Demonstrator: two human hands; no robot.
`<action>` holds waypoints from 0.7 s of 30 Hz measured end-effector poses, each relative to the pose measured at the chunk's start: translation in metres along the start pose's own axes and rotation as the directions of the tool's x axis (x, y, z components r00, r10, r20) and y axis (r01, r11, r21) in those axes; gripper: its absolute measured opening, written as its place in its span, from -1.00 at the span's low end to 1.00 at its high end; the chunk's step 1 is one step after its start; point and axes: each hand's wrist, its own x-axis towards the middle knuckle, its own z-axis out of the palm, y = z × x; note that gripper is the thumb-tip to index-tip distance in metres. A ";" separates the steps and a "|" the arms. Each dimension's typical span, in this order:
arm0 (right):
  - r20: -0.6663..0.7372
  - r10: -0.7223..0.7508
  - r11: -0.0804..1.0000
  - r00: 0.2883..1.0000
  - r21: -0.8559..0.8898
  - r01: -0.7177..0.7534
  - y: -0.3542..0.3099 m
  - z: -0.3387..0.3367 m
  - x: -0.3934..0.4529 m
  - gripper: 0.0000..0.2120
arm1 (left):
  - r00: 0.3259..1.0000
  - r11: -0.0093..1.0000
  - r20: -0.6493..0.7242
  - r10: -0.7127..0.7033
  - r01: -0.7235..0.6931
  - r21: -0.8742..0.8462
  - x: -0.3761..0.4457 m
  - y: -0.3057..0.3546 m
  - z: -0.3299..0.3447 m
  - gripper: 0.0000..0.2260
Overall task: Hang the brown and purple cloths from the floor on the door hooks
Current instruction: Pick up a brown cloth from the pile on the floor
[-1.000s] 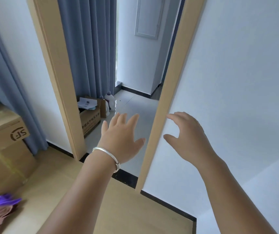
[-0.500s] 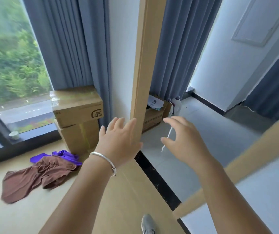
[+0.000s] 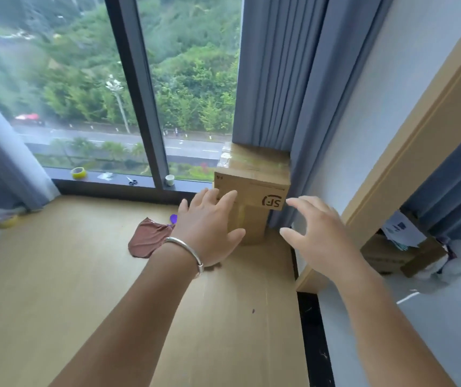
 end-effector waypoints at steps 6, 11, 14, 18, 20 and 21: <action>0.108 -0.168 0.986 0.980 0.034 0.165 -0.018 0.038 0.068 -0.49 | 0.977 0.977 0.028 -0.212 0.211 0.039 0.014 -0.041 0.005 -0.36; 0.209 -0.244 0.970 0.947 0.048 0.239 -0.042 0.083 0.122 -0.49 | 0.927 0.929 0.061 -0.369 0.369 0.019 0.031 -0.095 0.009 -0.35; 0.260 -0.269 0.963 0.927 0.048 0.266 -0.061 0.116 0.159 -0.49 | 0.903 0.905 0.073 -0.424 0.425 0.001 0.050 -0.138 0.013 -0.35; 0.336 -0.267 0.961 0.903 0.022 0.276 -0.089 0.170 0.217 -0.48 | 0.874 0.876 0.093 -0.477 0.482 -0.035 0.092 -0.209 0.021 -0.35; 0.375 -0.249 0.963 0.893 -0.001 0.269 -0.102 0.200 0.252 -0.47 | 0.864 0.864 0.110 -0.491 0.499 -0.068 0.120 -0.248 0.028 -0.35; 0.403 -0.234 0.965 0.885 -0.012 0.261 -0.110 0.215 0.268 -0.46 | 0.860 0.858 0.123 -0.496 0.507 -0.084 0.133 -0.267 0.032 -0.36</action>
